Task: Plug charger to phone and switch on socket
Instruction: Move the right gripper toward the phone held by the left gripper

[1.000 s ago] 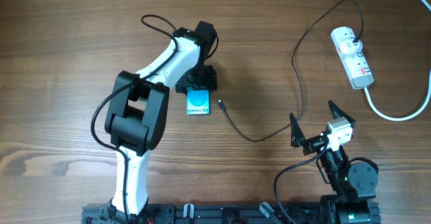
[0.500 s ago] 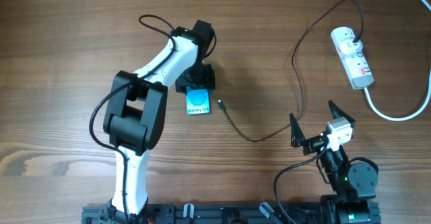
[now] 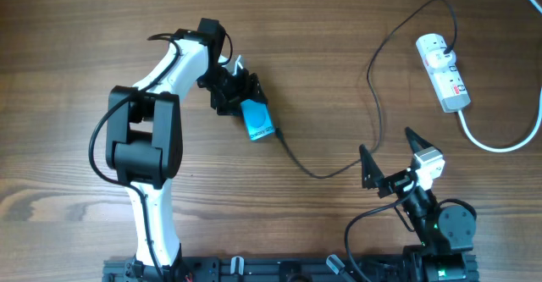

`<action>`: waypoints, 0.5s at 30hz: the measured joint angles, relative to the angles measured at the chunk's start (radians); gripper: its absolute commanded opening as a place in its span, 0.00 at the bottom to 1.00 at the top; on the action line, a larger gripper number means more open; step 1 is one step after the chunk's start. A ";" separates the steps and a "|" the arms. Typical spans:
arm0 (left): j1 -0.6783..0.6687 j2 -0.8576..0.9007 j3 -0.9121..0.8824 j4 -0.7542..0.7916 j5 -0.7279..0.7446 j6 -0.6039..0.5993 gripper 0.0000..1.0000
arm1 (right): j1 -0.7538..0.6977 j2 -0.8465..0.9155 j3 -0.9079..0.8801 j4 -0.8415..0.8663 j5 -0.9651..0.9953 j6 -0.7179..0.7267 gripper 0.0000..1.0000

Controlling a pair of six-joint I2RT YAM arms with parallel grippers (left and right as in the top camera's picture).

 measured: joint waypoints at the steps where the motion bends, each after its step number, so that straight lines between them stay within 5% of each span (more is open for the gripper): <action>1: 0.003 0.000 0.000 0.000 0.033 0.013 0.72 | 0.000 0.000 0.003 0.006 -0.013 0.038 1.00; 6: 0.005 0.000 0.000 0.008 0.116 0.043 0.72 | 0.000 0.124 0.195 -0.087 -0.042 0.131 1.00; 11: 0.004 0.000 0.000 0.019 0.117 0.034 0.71 | 0.000 0.519 0.539 -0.306 -0.087 0.076 1.00; 15: -0.010 0.000 0.000 0.066 0.021 -0.046 0.71 | 0.000 0.768 0.606 -0.334 -0.172 0.058 1.00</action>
